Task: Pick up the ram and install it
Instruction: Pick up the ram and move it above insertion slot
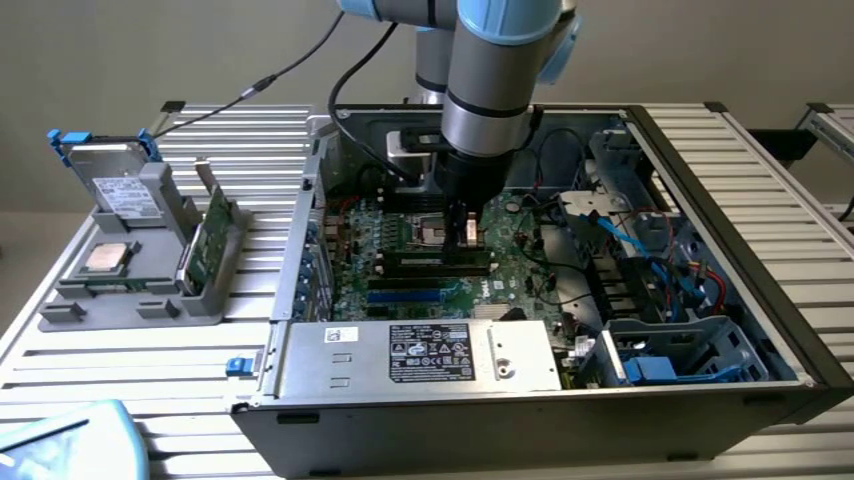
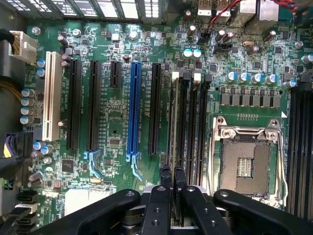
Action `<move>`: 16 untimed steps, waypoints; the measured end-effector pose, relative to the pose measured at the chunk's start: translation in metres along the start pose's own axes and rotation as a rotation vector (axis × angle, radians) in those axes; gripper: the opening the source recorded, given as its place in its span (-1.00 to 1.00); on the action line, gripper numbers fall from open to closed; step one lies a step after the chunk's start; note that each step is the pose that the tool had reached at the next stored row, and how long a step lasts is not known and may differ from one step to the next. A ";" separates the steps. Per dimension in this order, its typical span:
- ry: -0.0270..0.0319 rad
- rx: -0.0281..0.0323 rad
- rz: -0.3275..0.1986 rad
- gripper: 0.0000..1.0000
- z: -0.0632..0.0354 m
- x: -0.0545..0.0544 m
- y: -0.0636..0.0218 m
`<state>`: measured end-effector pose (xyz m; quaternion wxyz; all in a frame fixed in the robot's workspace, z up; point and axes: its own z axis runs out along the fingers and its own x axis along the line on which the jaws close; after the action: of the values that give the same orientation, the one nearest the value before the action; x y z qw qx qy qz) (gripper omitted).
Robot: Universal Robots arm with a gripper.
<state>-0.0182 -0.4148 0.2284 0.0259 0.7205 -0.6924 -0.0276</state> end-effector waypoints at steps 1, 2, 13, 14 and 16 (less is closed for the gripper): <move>0.0001 -0.0006 0.000 -0.73 0.0000 0.000 0.0000; 0.0003 -0.0011 0.000 -0.73 0.0000 0.000 0.0000; -0.0010 -0.0062 0.000 -0.73 0.0021 0.000 -0.0002; -0.0010 -0.0067 0.000 -0.73 0.0023 0.000 -0.0003; -0.0009 -0.0075 -0.001 -0.73 0.0026 0.000 -0.0008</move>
<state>-0.0176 -0.4148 0.2258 0.0283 0.7206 -0.6921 -0.0305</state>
